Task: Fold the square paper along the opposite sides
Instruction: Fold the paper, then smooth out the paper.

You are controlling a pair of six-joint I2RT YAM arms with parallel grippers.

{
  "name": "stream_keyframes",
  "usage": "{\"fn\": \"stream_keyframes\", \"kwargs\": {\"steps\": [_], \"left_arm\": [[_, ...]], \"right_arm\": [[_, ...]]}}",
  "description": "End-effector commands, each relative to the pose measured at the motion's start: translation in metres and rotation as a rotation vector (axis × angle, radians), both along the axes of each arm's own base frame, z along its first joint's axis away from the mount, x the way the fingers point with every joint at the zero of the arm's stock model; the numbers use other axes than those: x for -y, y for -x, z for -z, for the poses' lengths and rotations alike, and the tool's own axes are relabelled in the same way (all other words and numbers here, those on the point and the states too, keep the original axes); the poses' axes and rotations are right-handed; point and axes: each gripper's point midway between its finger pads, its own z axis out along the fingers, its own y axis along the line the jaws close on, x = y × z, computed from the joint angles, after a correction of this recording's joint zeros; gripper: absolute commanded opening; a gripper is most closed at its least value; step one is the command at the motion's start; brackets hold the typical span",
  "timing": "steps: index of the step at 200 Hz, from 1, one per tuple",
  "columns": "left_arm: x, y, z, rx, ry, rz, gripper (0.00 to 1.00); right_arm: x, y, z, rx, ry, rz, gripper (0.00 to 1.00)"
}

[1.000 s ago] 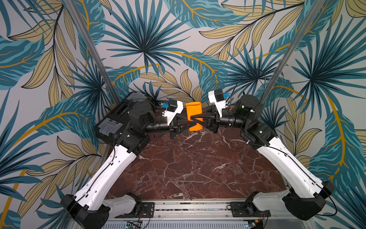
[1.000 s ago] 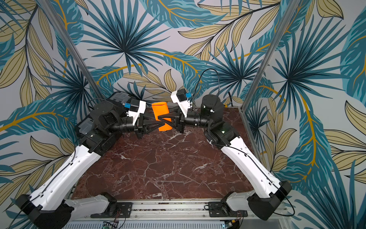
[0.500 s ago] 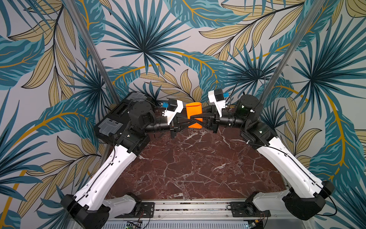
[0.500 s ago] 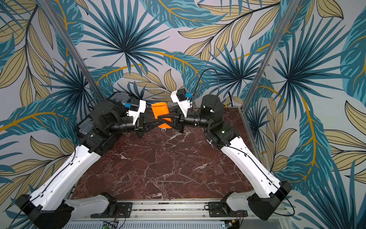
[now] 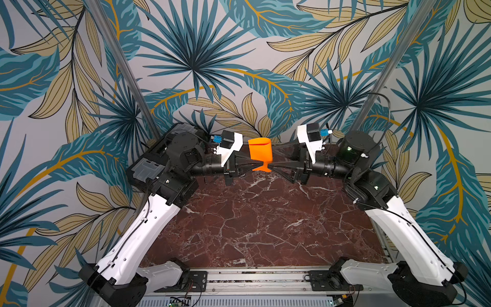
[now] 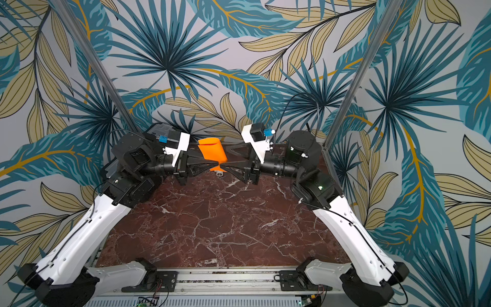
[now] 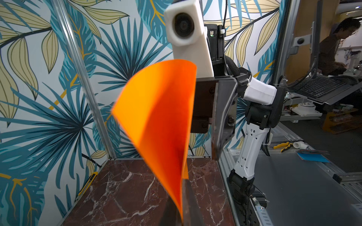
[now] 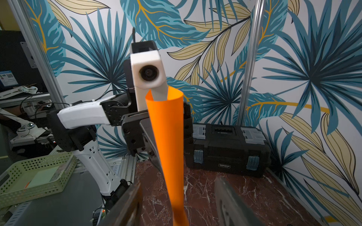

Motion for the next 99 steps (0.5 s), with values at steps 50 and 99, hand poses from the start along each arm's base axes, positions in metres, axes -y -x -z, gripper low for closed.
{"fn": "stream_keyframes", "kwargs": {"steps": [50,99], "left_arm": [[0.001,0.015,-0.027,-0.006,0.044,0.132,0.0],[-0.001,0.016,-0.028,-0.012,0.037,0.124,0.0]], "right_arm": [[-0.011,0.02,0.009,-0.045,0.063,-0.189,0.61],[-0.016,0.006,0.017,-0.07,0.078,-0.154,0.54]]}}
